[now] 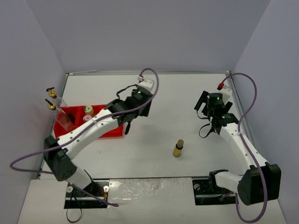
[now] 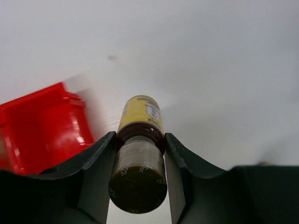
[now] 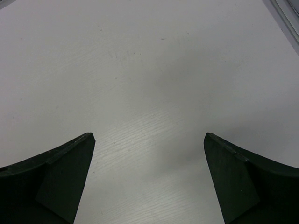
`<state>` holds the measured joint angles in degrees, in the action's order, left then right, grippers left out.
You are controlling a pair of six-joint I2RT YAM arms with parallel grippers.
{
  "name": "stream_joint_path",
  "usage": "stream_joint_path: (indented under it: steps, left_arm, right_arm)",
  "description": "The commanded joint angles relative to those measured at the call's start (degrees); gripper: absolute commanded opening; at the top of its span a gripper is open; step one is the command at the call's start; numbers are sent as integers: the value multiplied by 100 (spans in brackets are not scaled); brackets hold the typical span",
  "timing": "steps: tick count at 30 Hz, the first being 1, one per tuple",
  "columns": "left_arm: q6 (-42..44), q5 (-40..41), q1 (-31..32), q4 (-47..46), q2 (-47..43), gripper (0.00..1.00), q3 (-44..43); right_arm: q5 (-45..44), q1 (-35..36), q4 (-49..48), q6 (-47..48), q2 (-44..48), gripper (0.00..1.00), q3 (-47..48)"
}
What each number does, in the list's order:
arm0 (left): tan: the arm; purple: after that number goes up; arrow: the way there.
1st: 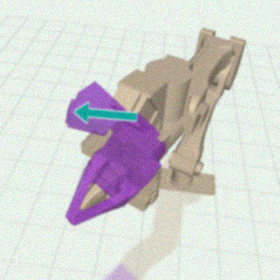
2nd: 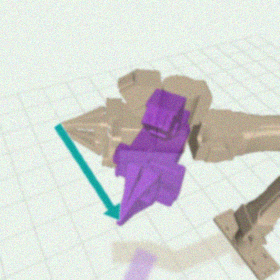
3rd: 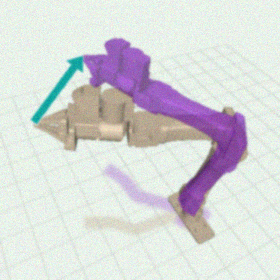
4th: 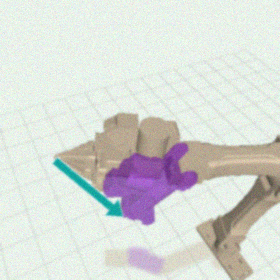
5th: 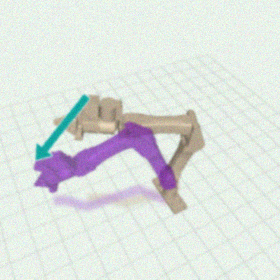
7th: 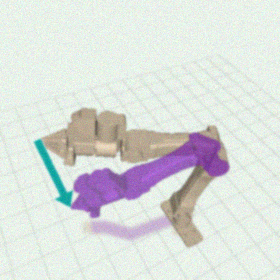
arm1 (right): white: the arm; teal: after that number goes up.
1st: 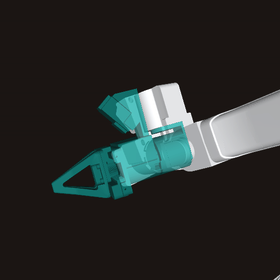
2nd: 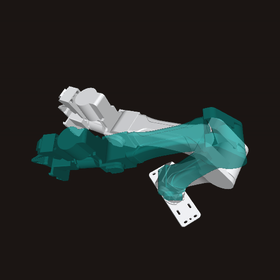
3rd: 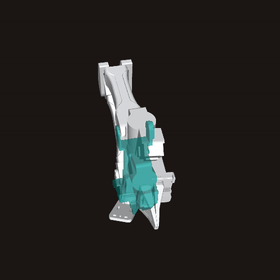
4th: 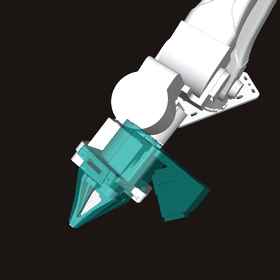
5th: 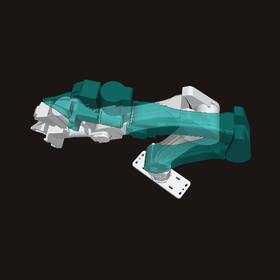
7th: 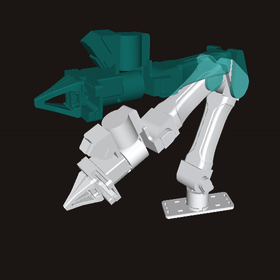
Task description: Organize the condiment bottles
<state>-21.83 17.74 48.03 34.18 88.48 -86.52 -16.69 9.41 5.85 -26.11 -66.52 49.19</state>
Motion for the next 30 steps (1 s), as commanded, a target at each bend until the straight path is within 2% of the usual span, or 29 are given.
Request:
stream_joint_path:
  steps: [1, 6, 11, 22, 30]
  left_arm:
    - [-193, 448, -1332, 55, -918, 0, 194]
    - [-88, -139, -2464, -153, -1107, 0, 656]
    - [-159, -484, -2969, -459, -971, 0, 983]
    - [-235, -958, -3212, -951, -397, 0, 1224]
    - [-315, -1162, -3256, -1133, 326, 0, 888]
  right_arm:
    - [-105, -11, -177, 9, 69, 100, 196]
    - [-71, -10, -215, -7, 44, 100, 162]
    - [-45, -9, -242, -9, 34, 100, 145]
    - [-37, -9, -260, -17, 52, 100, 91]
    - [-54, -17, -268, -8, 52, 100, 100]
